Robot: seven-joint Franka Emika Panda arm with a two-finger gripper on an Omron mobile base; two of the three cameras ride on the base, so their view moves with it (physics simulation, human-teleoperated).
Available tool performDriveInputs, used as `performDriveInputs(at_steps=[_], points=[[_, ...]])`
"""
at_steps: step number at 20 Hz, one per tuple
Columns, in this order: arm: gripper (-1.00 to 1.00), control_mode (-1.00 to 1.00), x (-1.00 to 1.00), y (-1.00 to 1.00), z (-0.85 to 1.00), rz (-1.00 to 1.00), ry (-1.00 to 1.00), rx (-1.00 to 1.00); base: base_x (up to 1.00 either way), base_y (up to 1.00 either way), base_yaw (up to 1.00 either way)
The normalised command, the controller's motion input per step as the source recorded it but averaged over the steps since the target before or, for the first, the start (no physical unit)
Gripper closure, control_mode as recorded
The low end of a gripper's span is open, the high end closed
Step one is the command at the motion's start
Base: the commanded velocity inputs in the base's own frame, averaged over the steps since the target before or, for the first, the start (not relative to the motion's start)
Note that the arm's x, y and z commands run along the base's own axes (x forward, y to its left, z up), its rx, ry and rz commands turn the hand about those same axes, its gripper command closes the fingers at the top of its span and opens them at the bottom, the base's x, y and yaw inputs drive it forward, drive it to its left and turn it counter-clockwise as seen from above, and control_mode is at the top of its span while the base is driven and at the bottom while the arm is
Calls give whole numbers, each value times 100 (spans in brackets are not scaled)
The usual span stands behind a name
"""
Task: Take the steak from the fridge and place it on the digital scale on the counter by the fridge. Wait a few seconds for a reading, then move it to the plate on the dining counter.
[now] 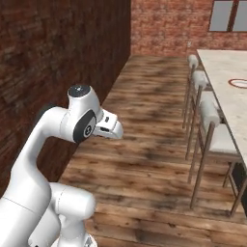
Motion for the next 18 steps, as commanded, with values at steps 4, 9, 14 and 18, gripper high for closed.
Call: performDriveInputs(at_steps=[4,9,14,18], points=[[100,100,0,0,0,0,0,0,100,98,-48],[100,100,0,0,0,0,0,0,100,98,-49],[100,100,0,0,0,0,0,0,100,94,-49],[100,100,0,0,0,0,0,0,100,85,-49]])
